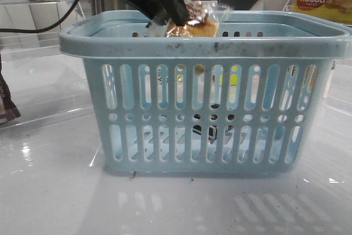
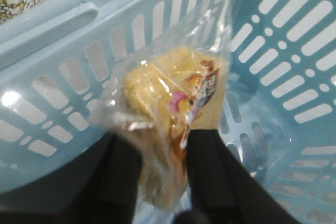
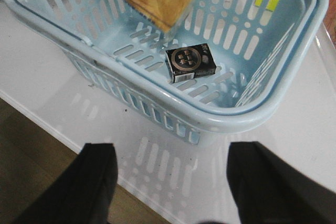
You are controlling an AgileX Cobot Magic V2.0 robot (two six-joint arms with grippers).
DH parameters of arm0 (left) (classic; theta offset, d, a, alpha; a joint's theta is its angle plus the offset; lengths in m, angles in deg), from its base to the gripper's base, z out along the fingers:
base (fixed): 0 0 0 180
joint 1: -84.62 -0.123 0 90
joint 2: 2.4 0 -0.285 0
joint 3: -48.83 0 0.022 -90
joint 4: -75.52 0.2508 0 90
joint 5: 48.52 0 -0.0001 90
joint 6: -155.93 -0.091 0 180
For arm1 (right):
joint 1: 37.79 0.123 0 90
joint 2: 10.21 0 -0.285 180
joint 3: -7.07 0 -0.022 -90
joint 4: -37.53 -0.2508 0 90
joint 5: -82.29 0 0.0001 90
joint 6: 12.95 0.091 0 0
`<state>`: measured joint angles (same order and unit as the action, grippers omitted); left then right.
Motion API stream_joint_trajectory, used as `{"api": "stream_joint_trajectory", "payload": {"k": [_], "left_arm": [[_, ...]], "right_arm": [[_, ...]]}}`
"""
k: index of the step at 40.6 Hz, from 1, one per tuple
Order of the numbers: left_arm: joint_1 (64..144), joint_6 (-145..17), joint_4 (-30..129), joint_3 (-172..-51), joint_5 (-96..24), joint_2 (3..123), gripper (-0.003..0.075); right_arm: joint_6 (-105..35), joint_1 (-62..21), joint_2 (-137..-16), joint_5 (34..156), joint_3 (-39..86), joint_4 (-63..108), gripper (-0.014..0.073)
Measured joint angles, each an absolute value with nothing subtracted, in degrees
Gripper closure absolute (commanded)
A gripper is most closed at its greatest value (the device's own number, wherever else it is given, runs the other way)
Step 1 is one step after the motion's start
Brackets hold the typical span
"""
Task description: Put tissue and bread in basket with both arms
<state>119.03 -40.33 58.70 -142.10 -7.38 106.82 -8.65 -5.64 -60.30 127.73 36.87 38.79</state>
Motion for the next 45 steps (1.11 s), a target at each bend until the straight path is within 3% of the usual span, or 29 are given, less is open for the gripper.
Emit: {"api": "stream_joint_trajectory", "payload": {"k": [9, 20, 36, 45], "left_arm": [[119.0, -40.3, 62.9, -143.7, -4.2, 103.0, 0.0283], [119.0, -40.3, 64.9, -144.0, -0.4, 87.3, 0.0283], [119.0, -39.8, 65.6, -118.1, 0.9, 63.4, 0.0283], [119.0, -28.4, 75.0, -106.4, 1.2, 50.2, 0.0283]], "right_arm": [[-8.7, -5.6, -60.3, 127.7, 36.9, 38.8, 0.0044], [-8.7, -5.6, -60.3, 127.7, 36.9, 38.8, 0.0044], [-8.7, -5.6, -60.3, 127.7, 36.9, 38.8, 0.0044], [-8.7, -5.6, -60.3, 129.6, 36.9, 40.4, 0.0044]]}}
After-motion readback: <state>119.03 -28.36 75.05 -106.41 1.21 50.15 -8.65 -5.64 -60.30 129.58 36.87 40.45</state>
